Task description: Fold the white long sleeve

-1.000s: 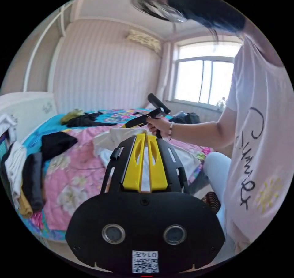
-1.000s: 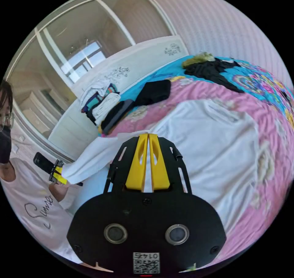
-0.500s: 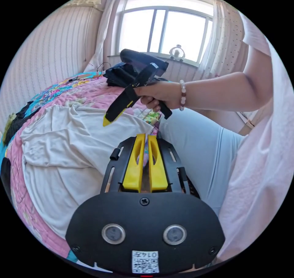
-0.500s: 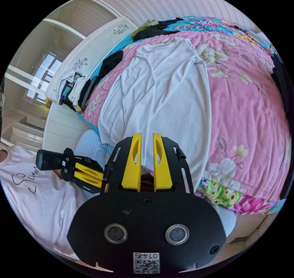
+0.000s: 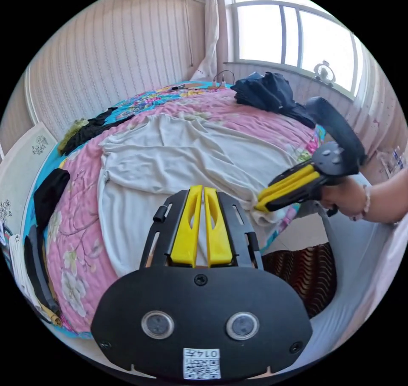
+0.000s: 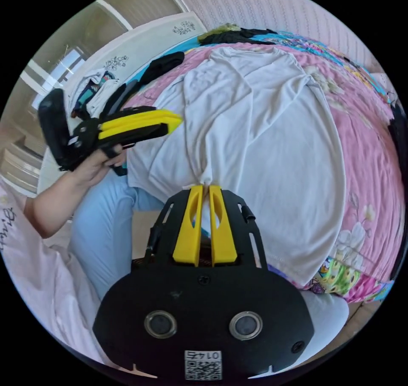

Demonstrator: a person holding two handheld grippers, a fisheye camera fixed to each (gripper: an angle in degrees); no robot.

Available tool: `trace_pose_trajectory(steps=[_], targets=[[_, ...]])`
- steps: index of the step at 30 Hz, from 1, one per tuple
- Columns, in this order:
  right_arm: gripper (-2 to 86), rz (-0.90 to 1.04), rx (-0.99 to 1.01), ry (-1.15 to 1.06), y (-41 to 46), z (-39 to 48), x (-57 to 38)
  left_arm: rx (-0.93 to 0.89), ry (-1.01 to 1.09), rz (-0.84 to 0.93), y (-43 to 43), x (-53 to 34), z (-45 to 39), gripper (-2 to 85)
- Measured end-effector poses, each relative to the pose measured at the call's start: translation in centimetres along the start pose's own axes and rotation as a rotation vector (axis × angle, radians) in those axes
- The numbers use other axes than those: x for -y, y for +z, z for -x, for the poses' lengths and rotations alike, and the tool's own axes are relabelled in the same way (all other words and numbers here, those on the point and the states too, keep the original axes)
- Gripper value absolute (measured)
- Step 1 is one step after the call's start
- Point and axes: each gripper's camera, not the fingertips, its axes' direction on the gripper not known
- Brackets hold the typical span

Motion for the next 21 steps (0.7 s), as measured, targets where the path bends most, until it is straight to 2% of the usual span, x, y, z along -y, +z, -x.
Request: trace_pose_trajectory(steps=[2, 5, 9, 12, 16, 18, 21], targets=[[1.7, -0.016, 0.113, 0.059, -2.7, -2.7, -0.5, -0.019, -0.004, 0.071, 4.0, 1.7, 0.7, -1.0], [0.9, -0.079, 0.167, 0.162, -7.6, -6.4, -2.2, -0.032, 0.005, 0.147, 7.3, 1.9, 0.5, -1.0], [0.3, -0.110, 0.318, 0.357, -10.7, -12.2, -5.1, 0.001, 0.057, 0.120, 7.8, 1.4, 0.8, -1.0], [0.1, -0.076, 0.309, 0.462, -11.3, -14.9, -6.6, -0.009, 0.041, 0.111, 7.7, 1.3, 2.2, -1.0], [0.2, -0.035, 0.212, 0.343, -12.5, -13.5, -4.1, -0.061, -0.086, 0.039, 5.9, 1.3, 6.9, -0.9], [0.5, -0.024, 0.173, 0.240, -12.4, -12.2, -0.7, 0.006, -0.121, -0.009, 4.7, 1.5, 10.1, -0.7], [1.7, -0.071, 0.190, 0.048, -11.5, -9.3, 8.2, 0.199, -0.156, -0.033, 4.7, 2.3, 16.3, 0.7]])
